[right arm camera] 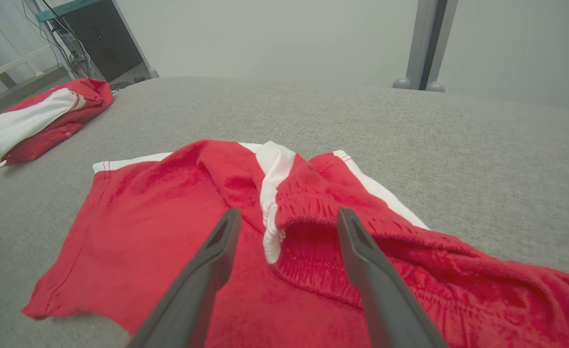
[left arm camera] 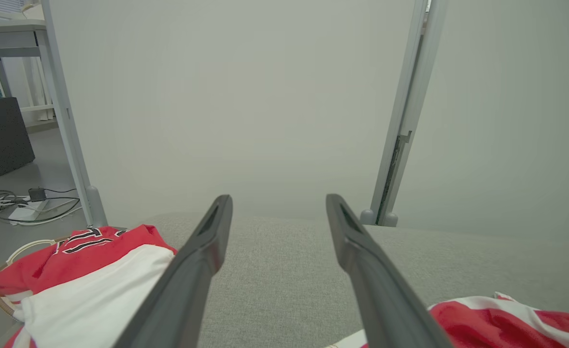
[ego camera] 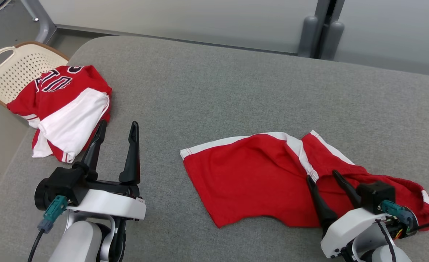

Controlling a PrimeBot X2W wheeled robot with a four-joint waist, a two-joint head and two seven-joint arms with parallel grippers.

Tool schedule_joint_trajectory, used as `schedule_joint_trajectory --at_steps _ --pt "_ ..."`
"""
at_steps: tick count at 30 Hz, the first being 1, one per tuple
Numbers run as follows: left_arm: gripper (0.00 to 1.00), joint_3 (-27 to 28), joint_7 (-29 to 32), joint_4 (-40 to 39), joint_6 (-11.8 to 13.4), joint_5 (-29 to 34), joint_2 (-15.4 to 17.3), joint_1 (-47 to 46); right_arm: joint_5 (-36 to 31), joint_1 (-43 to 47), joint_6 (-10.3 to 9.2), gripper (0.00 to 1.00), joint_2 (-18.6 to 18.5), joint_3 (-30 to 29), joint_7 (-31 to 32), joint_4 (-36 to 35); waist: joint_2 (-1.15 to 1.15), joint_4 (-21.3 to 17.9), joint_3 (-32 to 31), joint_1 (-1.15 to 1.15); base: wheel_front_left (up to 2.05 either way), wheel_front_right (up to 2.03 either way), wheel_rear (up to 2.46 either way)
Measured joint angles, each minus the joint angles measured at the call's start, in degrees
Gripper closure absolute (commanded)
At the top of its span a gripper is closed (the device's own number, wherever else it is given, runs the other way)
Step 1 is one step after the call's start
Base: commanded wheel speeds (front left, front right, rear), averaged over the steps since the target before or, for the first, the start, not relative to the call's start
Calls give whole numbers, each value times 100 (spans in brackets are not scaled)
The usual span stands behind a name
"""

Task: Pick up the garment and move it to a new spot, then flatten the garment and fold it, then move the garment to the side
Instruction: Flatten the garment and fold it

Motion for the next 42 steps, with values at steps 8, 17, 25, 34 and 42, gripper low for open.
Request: schedule_joint_trajectory --at_steps 8,17,25,34,42 --pt "0 77 -24 60 -70 66 -99 -74 93 -369 -1 100 82 -54 -25 658 0 184 260 0 0 0 0" --pt "0 205 -33 60 -121 236 -115 -51 192 -495 0 100 16 48 -325 422 0 -14 187 0 0 0 0" --pt "0 281 -33 -30 -91 311 -62 49 315 -260 0 100 -286 -24 162 -308 0 -506 79 0 0 0 0" --pt "0 312 -7 -15 -57 308 -21 1 410 352 0 100 -389 -538 536 -678 0 -1118 81 0 0 0 0" --pt "0 308 85 -9 -27 309 68 -13 534 398 0 0 -307 -433 360 -90 0 -1378 56 0 0 0 0"
